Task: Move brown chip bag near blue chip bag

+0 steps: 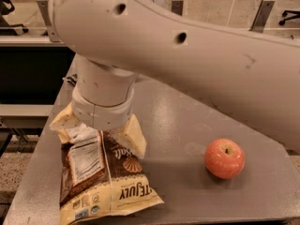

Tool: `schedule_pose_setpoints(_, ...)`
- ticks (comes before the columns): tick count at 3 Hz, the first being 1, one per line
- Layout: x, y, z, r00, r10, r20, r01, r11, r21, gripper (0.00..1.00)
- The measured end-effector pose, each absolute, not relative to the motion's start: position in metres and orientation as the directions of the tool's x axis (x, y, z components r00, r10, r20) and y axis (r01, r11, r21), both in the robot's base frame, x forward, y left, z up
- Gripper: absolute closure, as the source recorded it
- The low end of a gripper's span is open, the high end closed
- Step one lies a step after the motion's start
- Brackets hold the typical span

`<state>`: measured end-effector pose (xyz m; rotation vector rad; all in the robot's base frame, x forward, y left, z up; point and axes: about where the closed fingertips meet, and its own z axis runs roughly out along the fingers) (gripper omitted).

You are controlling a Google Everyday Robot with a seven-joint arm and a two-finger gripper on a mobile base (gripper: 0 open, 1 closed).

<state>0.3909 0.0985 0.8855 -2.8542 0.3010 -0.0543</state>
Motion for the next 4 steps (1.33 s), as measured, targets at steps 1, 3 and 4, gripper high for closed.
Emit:
schedule_pose_setpoints(1,0.389,0.101,0.866,0.986,-0.168,0.022,-0.158,-0.96,-0.231,0.0)
schedule_pose_setpoints(3,0.409,0.092,0.851,0.983,-0.17,0.064,-0.155,-0.969,-0.194,0.38)
schedule_pose_setpoints(4,0.429,0.086,0.852,0.97,-0.221,0.1,-0.2,-0.962,-0.188,0.61)
